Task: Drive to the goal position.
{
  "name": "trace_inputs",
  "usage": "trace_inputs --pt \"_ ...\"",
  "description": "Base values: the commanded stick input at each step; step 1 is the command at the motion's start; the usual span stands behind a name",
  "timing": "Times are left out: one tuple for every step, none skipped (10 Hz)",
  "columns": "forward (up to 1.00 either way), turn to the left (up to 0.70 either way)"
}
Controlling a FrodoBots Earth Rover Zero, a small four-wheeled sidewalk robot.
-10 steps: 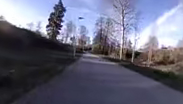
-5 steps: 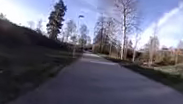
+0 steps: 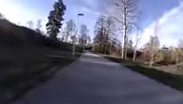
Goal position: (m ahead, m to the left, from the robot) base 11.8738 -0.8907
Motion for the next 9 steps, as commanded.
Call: trace_inputs --pt "1.00 0.00" --pt "1.00 0.00" --pt "1.00 0.00" --pt "1.00 0.00" --pt "1.00 0.00" --pt "1.00 0.00" --pt "1.00 0.00" --pt "1.00 0.00" --pt "1.00 0.00"
